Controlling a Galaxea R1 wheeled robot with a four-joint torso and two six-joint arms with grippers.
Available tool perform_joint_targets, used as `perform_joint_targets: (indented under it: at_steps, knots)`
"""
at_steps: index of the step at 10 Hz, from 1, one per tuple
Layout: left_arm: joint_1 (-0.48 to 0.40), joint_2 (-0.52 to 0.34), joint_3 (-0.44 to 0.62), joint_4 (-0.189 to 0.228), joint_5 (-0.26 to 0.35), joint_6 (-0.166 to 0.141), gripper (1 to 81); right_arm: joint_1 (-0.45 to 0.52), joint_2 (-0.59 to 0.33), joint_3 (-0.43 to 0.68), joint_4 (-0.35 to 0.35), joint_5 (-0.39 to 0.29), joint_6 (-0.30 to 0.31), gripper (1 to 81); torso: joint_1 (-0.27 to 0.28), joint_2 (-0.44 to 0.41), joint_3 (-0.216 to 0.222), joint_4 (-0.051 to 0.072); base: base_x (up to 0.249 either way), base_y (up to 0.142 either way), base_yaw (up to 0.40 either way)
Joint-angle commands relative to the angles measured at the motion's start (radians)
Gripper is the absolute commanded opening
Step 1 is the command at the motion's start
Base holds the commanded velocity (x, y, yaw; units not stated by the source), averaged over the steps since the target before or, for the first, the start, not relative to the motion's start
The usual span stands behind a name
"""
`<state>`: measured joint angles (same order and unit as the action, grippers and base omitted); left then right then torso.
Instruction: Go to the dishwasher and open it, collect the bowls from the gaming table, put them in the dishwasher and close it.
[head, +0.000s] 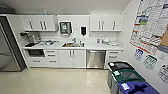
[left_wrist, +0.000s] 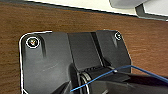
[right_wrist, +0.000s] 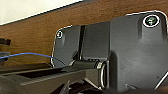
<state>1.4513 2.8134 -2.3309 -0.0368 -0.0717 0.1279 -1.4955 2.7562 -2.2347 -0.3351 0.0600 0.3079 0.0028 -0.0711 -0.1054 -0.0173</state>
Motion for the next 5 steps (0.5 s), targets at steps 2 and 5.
perform_joint_targets:
  at_steps: [2,5]
  knots:
    - [-0.051,-0.012,0.013,0.006,0.052,0.004,81.1,0.048,-0.013,0.017,-0.015,-0.04,0.0,81.1,0.0,0.0,0.0,0.0,0.17,0.0,0.0]
    - [-0.051,-0.011,0.013,0.006,0.052,0.004,81.1,0.048,-0.013,0.015,-0.015,-0.04,0.0,81.1,-0.001,0.0,0.0,0.0,0.166,0.0,0.0]
